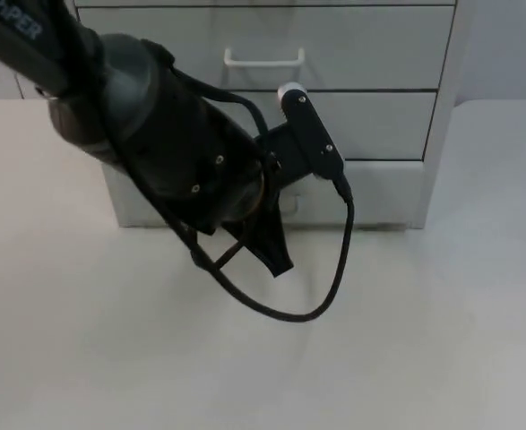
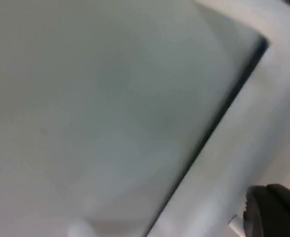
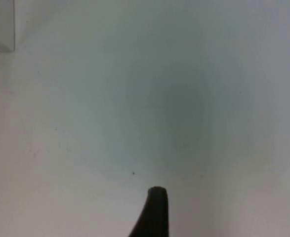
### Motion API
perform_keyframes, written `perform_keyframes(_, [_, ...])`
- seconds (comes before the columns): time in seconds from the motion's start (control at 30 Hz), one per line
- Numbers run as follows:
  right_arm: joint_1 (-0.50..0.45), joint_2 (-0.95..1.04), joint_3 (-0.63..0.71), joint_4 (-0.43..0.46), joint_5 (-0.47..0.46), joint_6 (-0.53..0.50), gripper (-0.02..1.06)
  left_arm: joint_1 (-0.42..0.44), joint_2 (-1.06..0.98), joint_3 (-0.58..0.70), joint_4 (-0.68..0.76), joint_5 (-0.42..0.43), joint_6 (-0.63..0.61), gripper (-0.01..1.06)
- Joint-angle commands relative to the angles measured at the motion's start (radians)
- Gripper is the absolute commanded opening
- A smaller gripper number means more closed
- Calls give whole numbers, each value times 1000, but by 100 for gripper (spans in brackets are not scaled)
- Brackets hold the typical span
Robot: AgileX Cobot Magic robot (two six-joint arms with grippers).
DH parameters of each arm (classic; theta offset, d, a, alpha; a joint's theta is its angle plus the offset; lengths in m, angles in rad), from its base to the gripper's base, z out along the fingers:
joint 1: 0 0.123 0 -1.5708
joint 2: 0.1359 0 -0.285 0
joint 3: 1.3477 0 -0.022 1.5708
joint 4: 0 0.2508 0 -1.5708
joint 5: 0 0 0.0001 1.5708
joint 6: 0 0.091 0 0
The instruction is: Open the drawer with the left hand, place the block into the drawer with the right hand, then close the drawer with the left hand.
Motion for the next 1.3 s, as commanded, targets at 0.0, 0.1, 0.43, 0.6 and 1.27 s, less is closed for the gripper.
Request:
perform_keyframes(0.0, [-8, -7, 5, -5, -12, -4, 73, 13, 21, -24, 0, 28, -16, 0])
perform_keyframes(0.1, [-8, -7, 5, -5, -12, -4, 73, 13, 38, -49, 0, 77, -16, 0])
perform_keyframes(0.43, [-8, -7, 5, -5, -12, -4, 73, -10, 30, -53, -87, 160, 43, 0])
perform_keyframes(0.6, [-8, -7, 5, -3, -19, -4, 73, -53, -34, -51, -406, 150, 239, 0])
perform_keyframes(1.27, [1, -7, 5, 51, -19, -26, 73, -120, -656, 138, -1214, 79, 753, 0])
